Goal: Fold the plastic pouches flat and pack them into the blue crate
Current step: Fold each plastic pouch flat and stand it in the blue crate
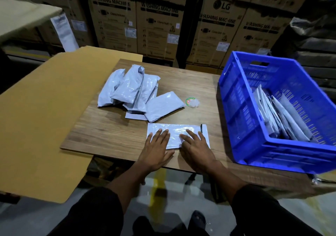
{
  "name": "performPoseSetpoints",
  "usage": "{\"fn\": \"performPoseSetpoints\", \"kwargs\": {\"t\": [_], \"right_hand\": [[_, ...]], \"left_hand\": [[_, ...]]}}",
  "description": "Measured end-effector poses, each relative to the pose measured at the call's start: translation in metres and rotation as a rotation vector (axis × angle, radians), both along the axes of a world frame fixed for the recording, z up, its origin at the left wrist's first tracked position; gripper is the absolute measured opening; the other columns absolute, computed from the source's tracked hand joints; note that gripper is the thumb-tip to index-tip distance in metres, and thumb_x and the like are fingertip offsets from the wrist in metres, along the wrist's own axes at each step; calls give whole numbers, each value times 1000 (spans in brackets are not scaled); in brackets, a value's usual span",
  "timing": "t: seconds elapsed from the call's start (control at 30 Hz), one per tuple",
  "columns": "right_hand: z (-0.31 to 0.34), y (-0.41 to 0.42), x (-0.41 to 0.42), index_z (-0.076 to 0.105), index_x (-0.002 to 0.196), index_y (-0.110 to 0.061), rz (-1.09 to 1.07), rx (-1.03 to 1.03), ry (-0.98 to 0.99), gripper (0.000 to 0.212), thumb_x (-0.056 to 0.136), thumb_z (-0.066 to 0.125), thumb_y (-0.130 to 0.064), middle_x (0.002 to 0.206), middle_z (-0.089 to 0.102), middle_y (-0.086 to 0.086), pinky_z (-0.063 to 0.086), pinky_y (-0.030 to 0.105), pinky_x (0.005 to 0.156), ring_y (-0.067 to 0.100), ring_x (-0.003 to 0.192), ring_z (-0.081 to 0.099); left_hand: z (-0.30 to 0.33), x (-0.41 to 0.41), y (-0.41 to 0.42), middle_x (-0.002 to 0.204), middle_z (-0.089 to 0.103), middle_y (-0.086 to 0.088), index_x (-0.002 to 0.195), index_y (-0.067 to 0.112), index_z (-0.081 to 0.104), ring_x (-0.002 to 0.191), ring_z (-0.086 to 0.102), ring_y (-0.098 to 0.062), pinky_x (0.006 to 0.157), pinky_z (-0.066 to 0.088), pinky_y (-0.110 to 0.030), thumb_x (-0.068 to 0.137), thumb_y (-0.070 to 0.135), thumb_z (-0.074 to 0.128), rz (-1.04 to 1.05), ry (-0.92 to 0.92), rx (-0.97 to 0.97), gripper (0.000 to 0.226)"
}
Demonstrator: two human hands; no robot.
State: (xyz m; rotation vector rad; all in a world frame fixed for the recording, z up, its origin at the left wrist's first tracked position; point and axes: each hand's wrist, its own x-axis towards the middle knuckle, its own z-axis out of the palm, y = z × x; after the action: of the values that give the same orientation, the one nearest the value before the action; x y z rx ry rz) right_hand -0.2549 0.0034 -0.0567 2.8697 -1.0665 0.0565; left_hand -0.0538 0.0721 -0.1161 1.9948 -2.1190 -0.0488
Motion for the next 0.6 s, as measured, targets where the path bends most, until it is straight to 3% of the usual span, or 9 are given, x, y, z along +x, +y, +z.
{"fn": "performPoseSetpoints", "kwargs": {"t": [0.13, 0.2, 0.27, 0.37, 0.43, 0.5, 0.57, 0.6], "right_hand": [[0, 4, 1, 66, 106, -12, 3, 10, -39, 36, 96, 39, -33, 132, 62, 8, 41, 58, 106, 33, 131, 53], [5, 7, 2, 65, 98, -12, 29, 18, -132, 33, 92, 39, -31, 132, 62, 12, 41, 56, 106, 34, 125, 58], [7, 11, -1, 64, 99, -14, 126, -17, -191, 28, 89, 42, -27, 138, 58, 12, 40, 57, 108, 37, 127, 56], [9, 18, -9, 65, 119, -20, 344, -87, -4, 41, 79, 61, -16, 143, 56, -1, 36, 66, 107, 38, 136, 47], [11, 18, -9, 70, 115, -23, 402, -97, 178, 42, 73, 69, -16, 136, 61, -7, 38, 72, 101, 39, 136, 47], [19, 14, -3, 73, 101, -24, 386, -97, 263, 25, 87, 53, -24, 132, 64, -4, 42, 70, 98, 42, 133, 50], [36, 6, 9, 71, 113, -21, 341, 36, 305, 41, 98, 34, -29, 142, 57, 2, 36, 56, 107, 41, 140, 41], [44, 1, 13, 66, 125, -20, 303, 79, 355, 46, 102, 29, -32, 149, 49, 4, 35, 47, 103, 36, 144, 34]], "left_hand": [[1, 1, -1, 151, 52, -6, 142, 11, 57, 143, 45, -31, 113, 35, -59, 93, 57, 43, 13, -85, -55, 69], [0, 2, -4, 148, 56, -5, 139, 16, 60, 141, 46, -33, 113, 30, -60, 85, 39, 71, -3, -120, -109, 60], [0, 6, -7, 146, 58, -2, 137, 22, 62, 141, 47, -34, 113, 26, -60, 66, 15, 86, -16, -109, -111, 75], [3, 16, -9, 145, 59, 0, 136, 28, 62, 140, 47, -34, 110, 32, -61, 62, 5, 85, -1, -79, -131, 81], [6, 21, -14, 141, 62, -1, 133, 30, 64, 138, 49, -34, 108, 29, -57, 65, 3, 83, -31, -56, -173, 75], [12, 24, -19, 138, 64, -2, 134, 29, 63, 141, 45, -35, 108, 27, -58, 75, 1, 75, -78, -12, -205, 67], [21, 26, -24, 140, 62, -1, 137, 27, 60, 146, 38, -35, 110, 30, -62, 82, 1, 66, -113, 5, -203, 62], [26, 27, -25, 142, 60, -2, 139, 26, 58, 148, 34, -34, 111, 31, -62, 86, 4, 63, -115, 4, -212, 58]]}}
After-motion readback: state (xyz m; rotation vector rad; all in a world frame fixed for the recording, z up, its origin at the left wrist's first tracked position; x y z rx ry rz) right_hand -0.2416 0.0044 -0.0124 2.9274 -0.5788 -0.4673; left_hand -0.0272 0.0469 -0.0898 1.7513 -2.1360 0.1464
